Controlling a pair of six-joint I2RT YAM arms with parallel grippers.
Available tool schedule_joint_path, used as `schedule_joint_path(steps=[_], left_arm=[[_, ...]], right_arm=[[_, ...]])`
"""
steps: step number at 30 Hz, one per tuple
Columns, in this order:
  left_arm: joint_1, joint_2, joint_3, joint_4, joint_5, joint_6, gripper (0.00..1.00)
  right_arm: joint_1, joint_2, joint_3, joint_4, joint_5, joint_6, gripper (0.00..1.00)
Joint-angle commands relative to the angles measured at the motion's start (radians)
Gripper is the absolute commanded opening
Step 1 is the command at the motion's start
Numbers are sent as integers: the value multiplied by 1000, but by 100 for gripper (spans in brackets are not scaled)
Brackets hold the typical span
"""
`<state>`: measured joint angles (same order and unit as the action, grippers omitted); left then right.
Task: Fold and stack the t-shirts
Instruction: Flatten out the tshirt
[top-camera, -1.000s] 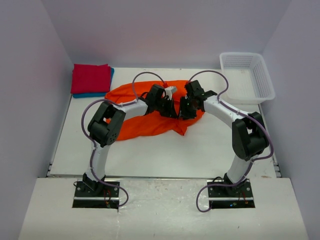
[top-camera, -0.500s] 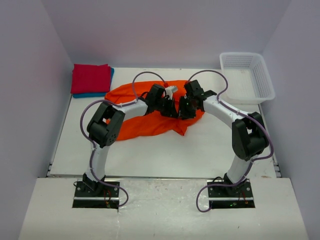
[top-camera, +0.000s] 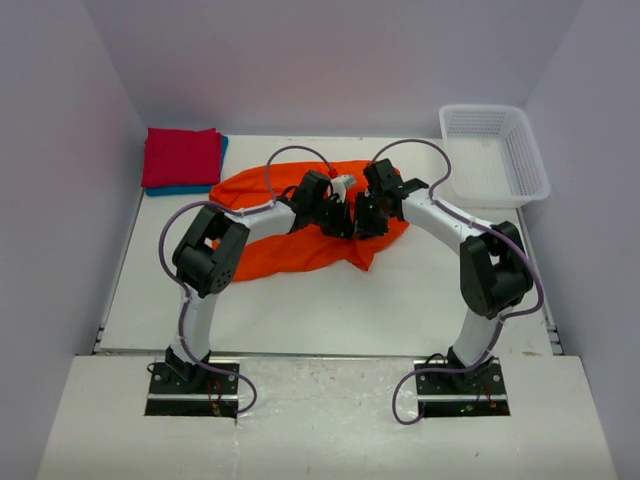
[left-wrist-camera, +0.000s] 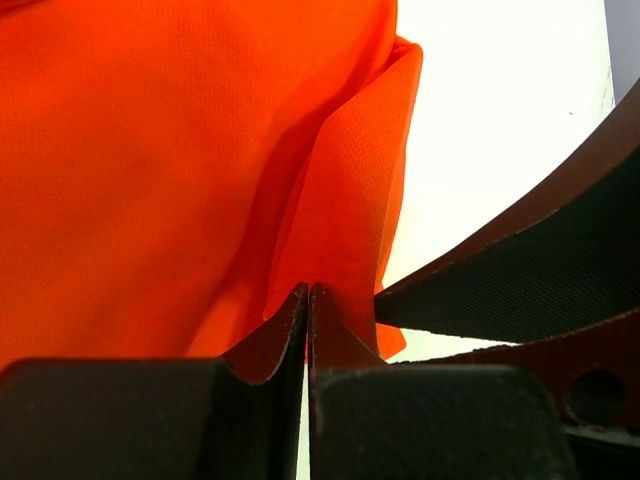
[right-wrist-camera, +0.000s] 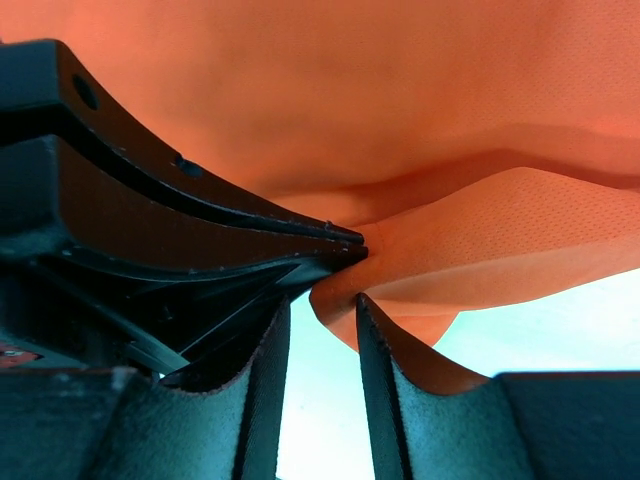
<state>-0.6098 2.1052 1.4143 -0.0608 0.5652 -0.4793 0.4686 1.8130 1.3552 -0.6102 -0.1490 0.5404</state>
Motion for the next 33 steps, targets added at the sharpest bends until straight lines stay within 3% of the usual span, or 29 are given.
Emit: schedule_joint_path(steps=[1, 11, 24, 30, 33], left_arm=[[-11, -71, -6, 42, 35, -5, 0], [-13, -80, -17, 75, 35, 5, 0], [-13, -77, -9, 62, 29, 15, 0], [-8, -68, 5, -6, -62, 28, 0], [-5, -67, 24, -80, -198, 30, 0]], right_arm=[[8, 6, 27, 12, 8, 20, 33], [10, 22, 28, 4, 32, 30, 25], [10, 40, 39, 7, 45, 23, 4], [10, -30, 4, 9, 84, 13, 0], [11, -95, -24, -3, 95, 7, 0]])
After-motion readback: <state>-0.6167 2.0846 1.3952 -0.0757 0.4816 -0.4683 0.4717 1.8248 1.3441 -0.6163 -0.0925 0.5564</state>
